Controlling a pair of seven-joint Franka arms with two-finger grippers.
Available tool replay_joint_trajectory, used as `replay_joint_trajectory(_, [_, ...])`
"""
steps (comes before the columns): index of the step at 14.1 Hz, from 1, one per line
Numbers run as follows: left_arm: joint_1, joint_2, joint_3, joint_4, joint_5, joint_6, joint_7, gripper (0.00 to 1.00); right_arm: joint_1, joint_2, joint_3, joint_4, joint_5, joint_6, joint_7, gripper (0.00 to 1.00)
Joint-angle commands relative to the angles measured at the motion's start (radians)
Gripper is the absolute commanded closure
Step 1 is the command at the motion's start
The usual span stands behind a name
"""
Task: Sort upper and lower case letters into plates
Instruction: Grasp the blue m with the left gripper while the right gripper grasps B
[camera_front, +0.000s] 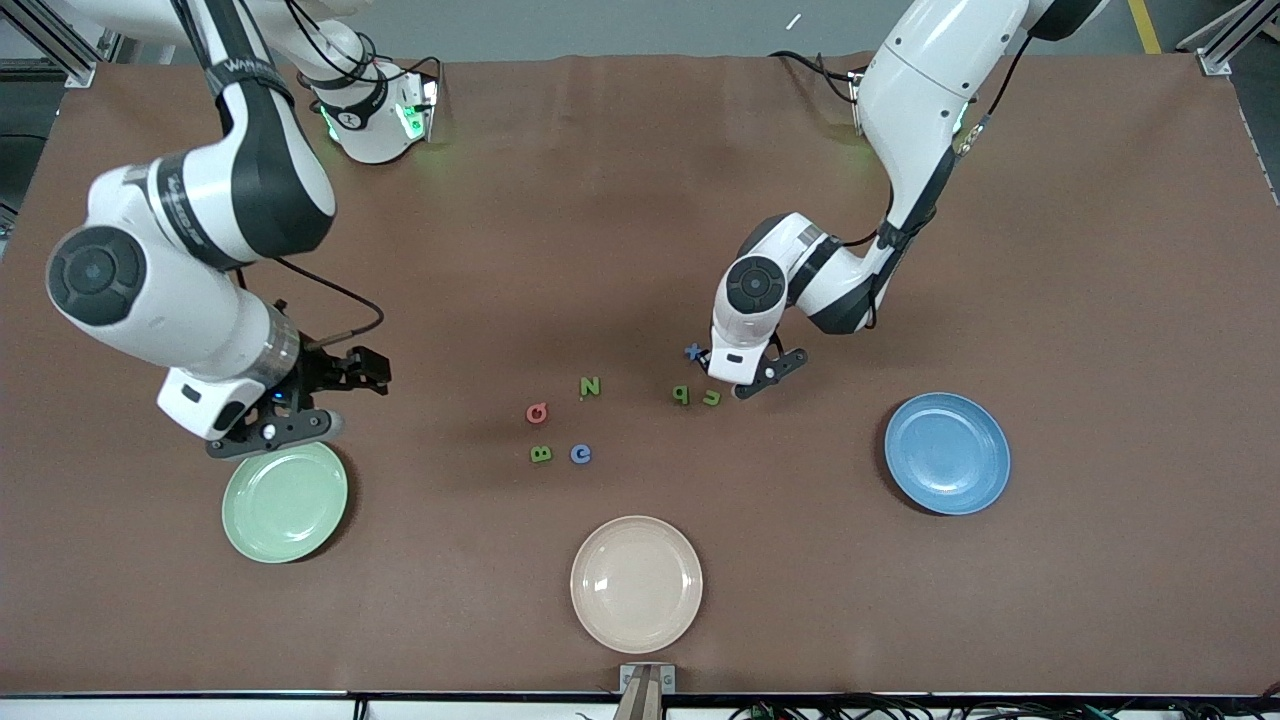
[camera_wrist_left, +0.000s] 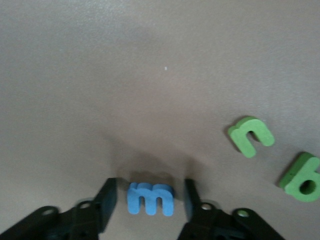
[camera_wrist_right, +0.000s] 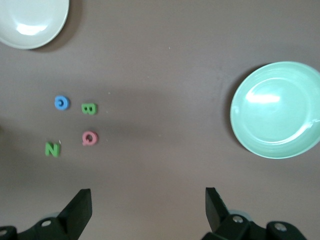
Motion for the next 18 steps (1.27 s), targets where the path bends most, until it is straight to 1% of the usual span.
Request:
replay_joint_trajectory(1, [0.002, -0.017, 0.0, -0.039, 0.006, 0.01, -0.055, 0.47, 0.043, 0.054, -0.006, 0.002, 0.023, 0.114, 0.082, 0.0])
replay_joint_trajectory(2, [0.0, -0.017, 0.0, -0.038, 0.004, 0.01, -0.06, 0.57, 0.072, 0.091, -0.007, 0.002, 0.014, 0.151, 0.087, 0.0])
replay_joint_trajectory(3, [0.003, -0.021, -0.002, -0.036, 0.003, 0.01, -0.062, 0.86, 0.089, 0.132, -0.007, 0.004, 0.014, 0.167, 0.089, 0.0])
replay_joint_trajectory(4, [0.005, -0.025, -0.002, -0.035, 0.001, 0.007, -0.062, 0.98, 0.096, 0.158, -0.006, 0.005, 0.026, 0.179, 0.089, 0.0])
replay_joint_trajectory(5, [0.011, -0.035, 0.001, -0.018, 0.001, -0.004, -0.057, 1.0, 0.105, 0.183, -0.006, 0.002, 0.026, 0.209, 0.089, 0.0])
replay_joint_trajectory(6, [0.043, -0.055, 0.0, -0.012, 0.003, -0.008, -0.051, 1.0, 0.119, 0.209, -0.007, -0.003, 0.017, 0.252, 0.09, 0.0])
replay_joint_trajectory(8, [0.063, -0.098, 0.003, 0.008, 0.006, -0.052, -0.031, 1.0, 0.126, 0.273, -0.007, -0.004, 0.012, 0.344, 0.133, 0.0])
replay_joint_trajectory(9, [0.089, -0.116, 0.003, 0.021, 0.015, -0.097, 0.022, 1.0, 0.14, 0.302, -0.007, -0.004, 0.011, 0.395, 0.161, 0.0])
replay_joint_trajectory(10, [0.119, -0.144, 0.003, 0.022, 0.015, -0.131, 0.118, 1.0, 0.157, 0.327, -0.009, -0.004, 0.008, 0.432, 0.185, 0.0])
replay_joint_trajectory(12, [0.185, -0.181, 0.004, 0.021, 0.015, -0.171, 0.303, 1.0, 0.186, 0.371, -0.012, -0.003, -0.029, 0.473, 0.251, 0.0])
replay_joint_trajectory(15, [0.349, -0.167, 0.007, 0.042, 0.018, -0.186, 0.562, 1.0, 0.22, 0.424, -0.012, 0.0, -0.142, 0.513, 0.381, 0.0])
replay_joint_trajectory(17, [0.455, -0.118, 0.009, 0.091, 0.02, -0.185, 0.727, 1.0, 0.237, 0.45, -0.012, 0.005, -0.156, 0.524, 0.441, 0.0])
replay_joint_trajectory(18, [0.491, -0.095, 0.009, 0.116, 0.02, -0.18, 0.786, 1.0, 0.24, 0.451, -0.01, 0.005, -0.156, 0.524, 0.448, 0.0])
